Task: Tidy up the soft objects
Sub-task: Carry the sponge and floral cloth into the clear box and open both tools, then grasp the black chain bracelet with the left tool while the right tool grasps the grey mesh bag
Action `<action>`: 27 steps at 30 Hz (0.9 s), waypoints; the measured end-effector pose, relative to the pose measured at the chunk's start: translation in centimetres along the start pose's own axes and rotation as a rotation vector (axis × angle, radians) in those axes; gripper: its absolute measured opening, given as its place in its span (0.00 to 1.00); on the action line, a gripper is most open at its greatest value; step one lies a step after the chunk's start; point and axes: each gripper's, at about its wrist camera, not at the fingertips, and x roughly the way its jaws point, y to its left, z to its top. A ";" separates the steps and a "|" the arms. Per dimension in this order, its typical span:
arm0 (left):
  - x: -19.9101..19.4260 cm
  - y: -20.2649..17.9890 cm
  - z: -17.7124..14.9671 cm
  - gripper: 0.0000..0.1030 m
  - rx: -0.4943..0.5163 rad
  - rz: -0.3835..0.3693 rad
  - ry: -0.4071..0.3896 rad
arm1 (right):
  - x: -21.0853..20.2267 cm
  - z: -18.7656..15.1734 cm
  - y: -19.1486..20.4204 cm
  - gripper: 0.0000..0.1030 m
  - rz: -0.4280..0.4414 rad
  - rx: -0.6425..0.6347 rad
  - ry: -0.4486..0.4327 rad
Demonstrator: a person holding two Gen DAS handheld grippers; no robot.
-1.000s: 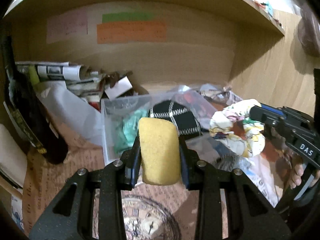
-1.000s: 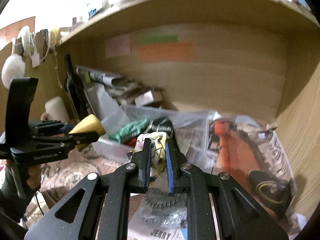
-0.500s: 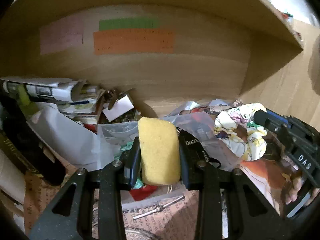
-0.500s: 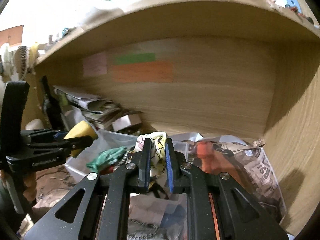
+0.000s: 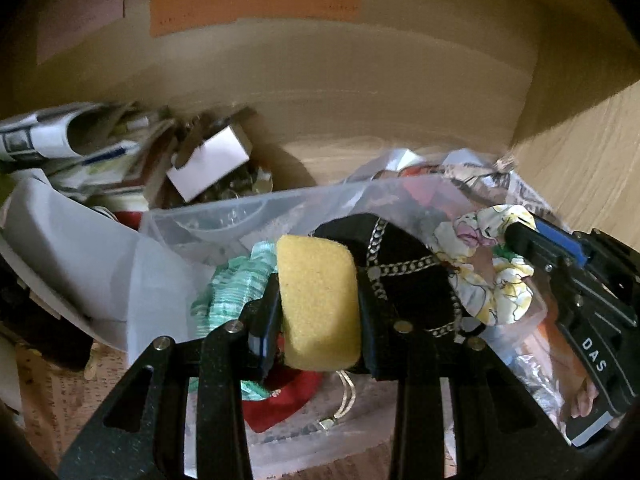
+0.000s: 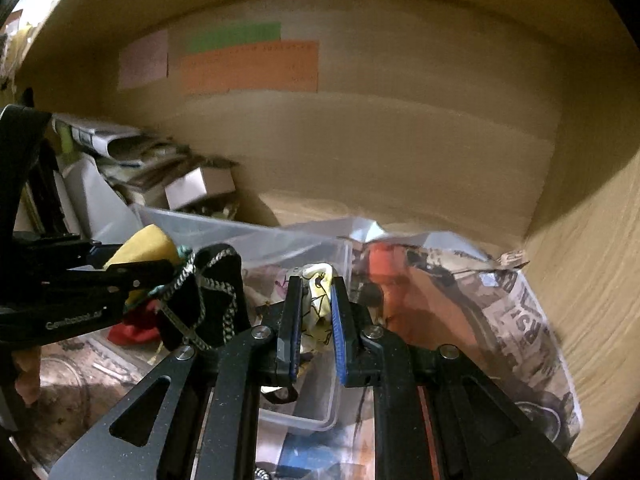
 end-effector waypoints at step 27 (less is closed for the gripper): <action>-8.6 -1.6 -2.2 0.90 0.061 -0.047 -0.153 | -7.5 -0.6 -0.1 0.69 0.042 0.016 -0.103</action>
